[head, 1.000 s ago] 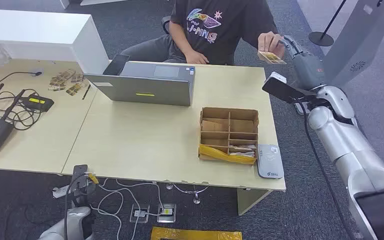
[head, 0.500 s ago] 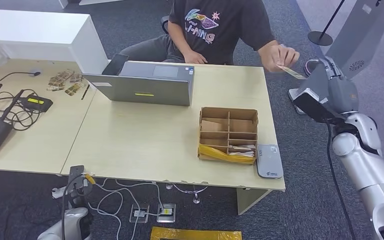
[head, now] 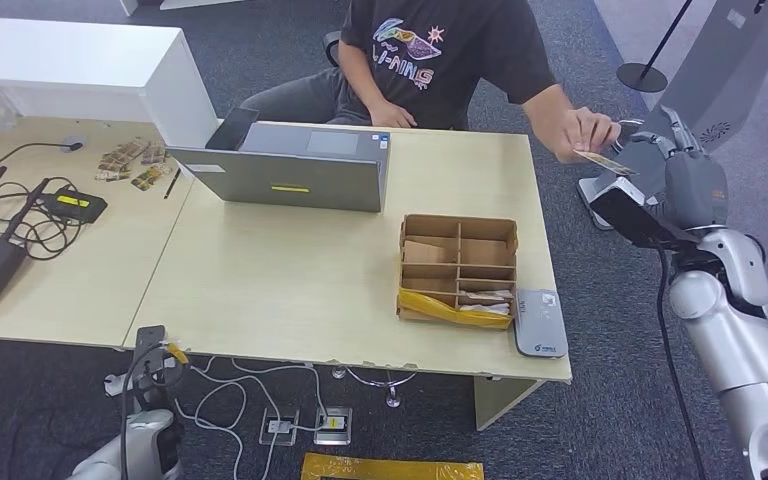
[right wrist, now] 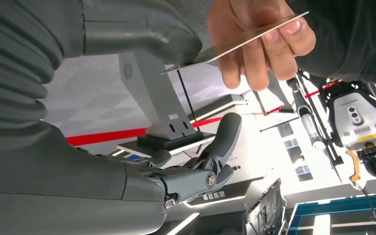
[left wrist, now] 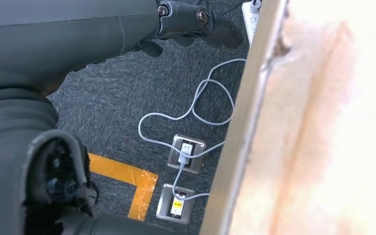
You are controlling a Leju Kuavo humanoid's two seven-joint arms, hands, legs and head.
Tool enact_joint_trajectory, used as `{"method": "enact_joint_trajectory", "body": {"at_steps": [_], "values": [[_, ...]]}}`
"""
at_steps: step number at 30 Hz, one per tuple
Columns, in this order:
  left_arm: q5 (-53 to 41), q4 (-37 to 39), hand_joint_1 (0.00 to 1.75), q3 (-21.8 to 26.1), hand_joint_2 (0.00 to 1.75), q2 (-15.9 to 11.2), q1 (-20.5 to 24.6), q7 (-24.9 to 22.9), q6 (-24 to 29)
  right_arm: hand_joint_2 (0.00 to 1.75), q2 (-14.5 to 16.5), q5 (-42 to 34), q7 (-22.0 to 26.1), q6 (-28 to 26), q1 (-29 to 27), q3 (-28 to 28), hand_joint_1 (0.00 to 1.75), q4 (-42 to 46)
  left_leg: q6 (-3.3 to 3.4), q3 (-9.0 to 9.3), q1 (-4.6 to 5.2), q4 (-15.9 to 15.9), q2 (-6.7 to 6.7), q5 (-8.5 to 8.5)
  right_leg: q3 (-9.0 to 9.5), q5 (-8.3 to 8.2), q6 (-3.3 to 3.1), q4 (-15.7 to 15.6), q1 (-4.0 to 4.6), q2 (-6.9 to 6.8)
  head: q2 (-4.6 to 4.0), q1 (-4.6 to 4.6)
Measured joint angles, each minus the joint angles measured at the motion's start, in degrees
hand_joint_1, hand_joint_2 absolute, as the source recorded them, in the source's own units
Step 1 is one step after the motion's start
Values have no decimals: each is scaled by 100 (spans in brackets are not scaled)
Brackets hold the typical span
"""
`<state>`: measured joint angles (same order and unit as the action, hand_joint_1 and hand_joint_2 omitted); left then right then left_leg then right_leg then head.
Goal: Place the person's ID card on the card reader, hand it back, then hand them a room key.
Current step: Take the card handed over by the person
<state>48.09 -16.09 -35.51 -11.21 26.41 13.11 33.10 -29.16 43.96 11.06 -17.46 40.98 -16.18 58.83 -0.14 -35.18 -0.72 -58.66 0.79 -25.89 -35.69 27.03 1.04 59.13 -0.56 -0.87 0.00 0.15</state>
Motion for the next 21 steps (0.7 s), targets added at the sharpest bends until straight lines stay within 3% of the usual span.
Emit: {"method": "enact_joint_trajectory", "body": {"at_steps": [2,21], "values": [[-22,0,0,-1,0,0,0,-5,-4,175,-1,4,1,14,4,21,0,19,0,0,0,0,0,0,-1,0,0,0,0,0,0,0],[-286,0,0,-1,0,-7,17,-104,-16,175,1,77,45,74,8,35,1,31,0,-1,0,0,1,0,-1,0,0,0,0,-1,0,-1]]}}
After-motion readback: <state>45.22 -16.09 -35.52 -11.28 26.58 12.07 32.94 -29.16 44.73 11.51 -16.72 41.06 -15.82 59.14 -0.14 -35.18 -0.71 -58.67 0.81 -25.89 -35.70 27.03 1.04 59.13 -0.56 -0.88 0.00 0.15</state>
